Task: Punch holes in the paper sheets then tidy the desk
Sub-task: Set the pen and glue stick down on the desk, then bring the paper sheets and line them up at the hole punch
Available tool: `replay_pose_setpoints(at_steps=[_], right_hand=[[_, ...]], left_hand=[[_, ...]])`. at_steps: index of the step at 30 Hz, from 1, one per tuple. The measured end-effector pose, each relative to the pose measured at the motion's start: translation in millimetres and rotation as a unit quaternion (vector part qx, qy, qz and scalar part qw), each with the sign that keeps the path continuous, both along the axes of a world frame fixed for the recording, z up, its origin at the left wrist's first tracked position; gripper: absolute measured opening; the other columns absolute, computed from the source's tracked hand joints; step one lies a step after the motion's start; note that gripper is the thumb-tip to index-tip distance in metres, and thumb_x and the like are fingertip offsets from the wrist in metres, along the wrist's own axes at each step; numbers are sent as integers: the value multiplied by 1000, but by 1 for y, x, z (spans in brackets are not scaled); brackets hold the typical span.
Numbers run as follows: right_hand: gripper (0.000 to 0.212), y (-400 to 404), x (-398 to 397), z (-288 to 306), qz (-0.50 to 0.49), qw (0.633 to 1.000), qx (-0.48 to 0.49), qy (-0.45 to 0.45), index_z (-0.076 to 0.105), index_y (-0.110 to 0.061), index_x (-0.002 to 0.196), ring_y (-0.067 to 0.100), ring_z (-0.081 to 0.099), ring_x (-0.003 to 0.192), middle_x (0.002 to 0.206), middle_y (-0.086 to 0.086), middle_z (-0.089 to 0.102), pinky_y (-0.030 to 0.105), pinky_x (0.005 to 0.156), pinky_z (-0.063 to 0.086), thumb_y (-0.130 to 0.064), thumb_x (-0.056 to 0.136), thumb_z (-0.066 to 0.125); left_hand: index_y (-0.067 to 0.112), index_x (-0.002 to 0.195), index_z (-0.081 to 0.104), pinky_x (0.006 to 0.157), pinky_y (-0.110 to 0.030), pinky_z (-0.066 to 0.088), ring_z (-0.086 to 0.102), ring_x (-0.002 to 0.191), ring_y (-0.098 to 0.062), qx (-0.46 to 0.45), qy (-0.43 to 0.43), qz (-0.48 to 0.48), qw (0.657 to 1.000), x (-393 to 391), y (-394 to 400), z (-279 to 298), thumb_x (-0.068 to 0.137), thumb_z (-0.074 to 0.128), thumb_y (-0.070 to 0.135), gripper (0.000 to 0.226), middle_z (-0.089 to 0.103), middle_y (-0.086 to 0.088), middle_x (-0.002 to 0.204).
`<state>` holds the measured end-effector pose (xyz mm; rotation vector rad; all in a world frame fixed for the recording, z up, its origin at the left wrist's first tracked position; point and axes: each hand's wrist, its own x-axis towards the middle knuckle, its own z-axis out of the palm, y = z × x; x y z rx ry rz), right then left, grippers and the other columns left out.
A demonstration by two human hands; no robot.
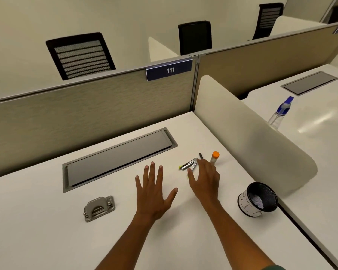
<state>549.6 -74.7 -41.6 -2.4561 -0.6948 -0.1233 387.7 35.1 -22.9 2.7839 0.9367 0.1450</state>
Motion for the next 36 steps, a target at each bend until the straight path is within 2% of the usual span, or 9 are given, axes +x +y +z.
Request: replay_pose_setpoints(at_steps=[4, 8, 10, 18, 23, 29, 36], right_hand=[[73, 3, -24, 12, 43, 999, -29, -2, 40, -20, 145, 25, 37, 139, 151, 6, 40, 47, 110, 35, -62, 86, 50], [86, 7, -47, 29, 82, 993, -76, -38, 19, -23, 153, 28, 13, 148, 161, 5, 15, 50, 117, 12, -72, 84, 35], [88, 9, -58, 37, 99, 990, -86, -56, 12, -24, 154, 28, 6, 149, 162, 5, 5, 52, 117, 7, -74, 84, 31], [89, 27, -103, 66, 159, 980, -91, -82, 4, -24, 154, 26, -5, 149, 162, 4, -5, 56, 117, 4, -77, 84, 22], [90, 45, -142, 76, 196, 972, -93, -85, 6, -25, 154, 28, -1, 150, 163, 5, -2, 55, 117, 3, -78, 83, 19], [88, 69, -194, 83, 254, 960, -80, -89, 5, -25, 154, 28, -2, 150, 163, 5, -2, 56, 117, 6, -75, 85, 25], [89, 90, -256, 80, 324, 940, -73, -81, 3, -26, 154, 27, -6, 149, 162, 3, -6, 55, 118, 1, -76, 85, 28]], left_hand=[[27, 153, -8, 119, -55, -6, -21, 147, -23, 10, -7, 13, 1000, -19, -1, 14, 83, 10, 80, 90, -20, -2, 161], [27, 153, -8, 119, -55, -8, -22, 147, -23, 20, -10, 34, 999, -42, 1, 26, 82, 9, 81, 91, -19, -2, 161], [28, 153, -9, 119, -55, -9, -23, 147, -23, 25, -14, 48, 998, -55, 2, 33, 82, 8, 81, 91, -21, -2, 160], [28, 153, -6, 119, -56, -6, -18, 148, -24, 44, -33, 109, 993, -117, 14, 58, 81, 8, 82, 92, -18, -2, 161], [29, 154, -6, 119, -54, -6, -19, 148, -22, 56, -40, 150, 986, -166, 19, 64, 82, 11, 82, 91, -18, -1, 161], [26, 154, -4, 118, -56, -2, -16, 149, -24, 72, -39, 209, 975, -229, 23, 64, 84, 15, 80, 91, -16, -4, 162], [26, 154, -3, 117, -57, -1, -12, 149, -26, 69, -37, 286, 955, -295, 21, 57, 85, 18, 78, 90, -14, -4, 162]])
